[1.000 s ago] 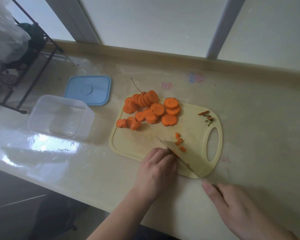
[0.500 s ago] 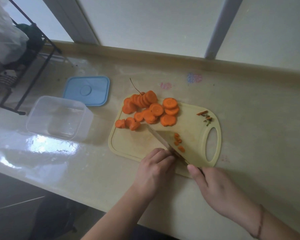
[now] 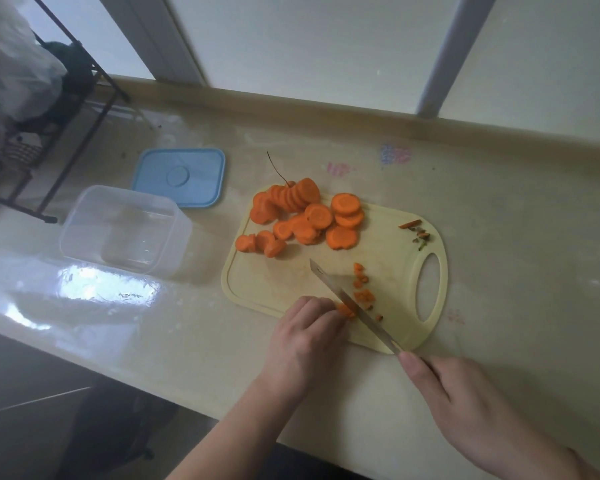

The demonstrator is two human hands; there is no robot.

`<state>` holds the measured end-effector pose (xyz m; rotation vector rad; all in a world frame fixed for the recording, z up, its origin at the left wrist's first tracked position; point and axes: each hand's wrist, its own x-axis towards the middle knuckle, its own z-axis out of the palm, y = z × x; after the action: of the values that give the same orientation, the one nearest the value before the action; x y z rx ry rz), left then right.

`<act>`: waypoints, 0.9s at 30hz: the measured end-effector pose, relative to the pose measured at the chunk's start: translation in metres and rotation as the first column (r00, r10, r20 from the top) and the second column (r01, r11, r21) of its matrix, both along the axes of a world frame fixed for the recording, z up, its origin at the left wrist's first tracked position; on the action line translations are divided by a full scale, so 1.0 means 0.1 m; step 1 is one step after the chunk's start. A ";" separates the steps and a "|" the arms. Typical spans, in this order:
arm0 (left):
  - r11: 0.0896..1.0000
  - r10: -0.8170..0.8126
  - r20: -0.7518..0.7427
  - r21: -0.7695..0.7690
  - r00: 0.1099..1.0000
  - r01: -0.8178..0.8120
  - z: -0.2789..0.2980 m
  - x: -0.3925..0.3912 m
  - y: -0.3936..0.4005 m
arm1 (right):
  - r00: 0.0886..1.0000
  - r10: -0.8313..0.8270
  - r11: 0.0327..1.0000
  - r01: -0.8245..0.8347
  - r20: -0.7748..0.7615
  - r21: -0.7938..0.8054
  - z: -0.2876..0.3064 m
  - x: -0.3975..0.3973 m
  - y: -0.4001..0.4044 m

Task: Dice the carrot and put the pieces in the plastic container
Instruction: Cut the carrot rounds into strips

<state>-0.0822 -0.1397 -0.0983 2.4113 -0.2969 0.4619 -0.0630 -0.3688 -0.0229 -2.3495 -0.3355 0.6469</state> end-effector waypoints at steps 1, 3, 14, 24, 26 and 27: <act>1.000 -0.005 -0.002 -0.001 1.000 0.005 -0.01 0.01 -0.01 | 1.000 0.000 1.000 0.000 -0.004 -0.007 -0.02 -0.01 0.00; 1.000 -0.019 -0.011 -0.019 1.000 0.019 -0.02 0.02 -0.03 | 1.000 0.002 1.000 -0.002 -0.001 -0.021 -0.04 -0.03 -0.01; 1.000 -0.007 0.020 -0.005 1.000 0.007 -0.01 0.07 -0.08 | 0.999 0.017 0.994 -0.013 0.032 -0.110 -0.10 -0.04 0.09; 0.986 0.071 -0.038 -0.150 0.997 -0.076 -0.08 0.00 -0.06 | 0.999 -0.021 1.000 0.021 -0.024 -0.011 -0.04 0.11 0.23; 0.972 0.097 -0.062 -0.210 0.993 -0.108 -0.09 -0.06 -0.03 | 0.999 -0.036 0.999 0.037 -0.032 0.022 0.02 0.08 0.17; 0.962 0.123 -0.071 -0.236 0.990 -0.136 -0.08 -0.09 -0.01 | 0.999 -0.035 0.999 0.036 -0.034 0.029 0.05 0.07 0.16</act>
<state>-0.0913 -0.1404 -0.1062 2.2095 -0.0537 0.4601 -0.0560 -0.3531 -0.0182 -2.3091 -0.2858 0.6591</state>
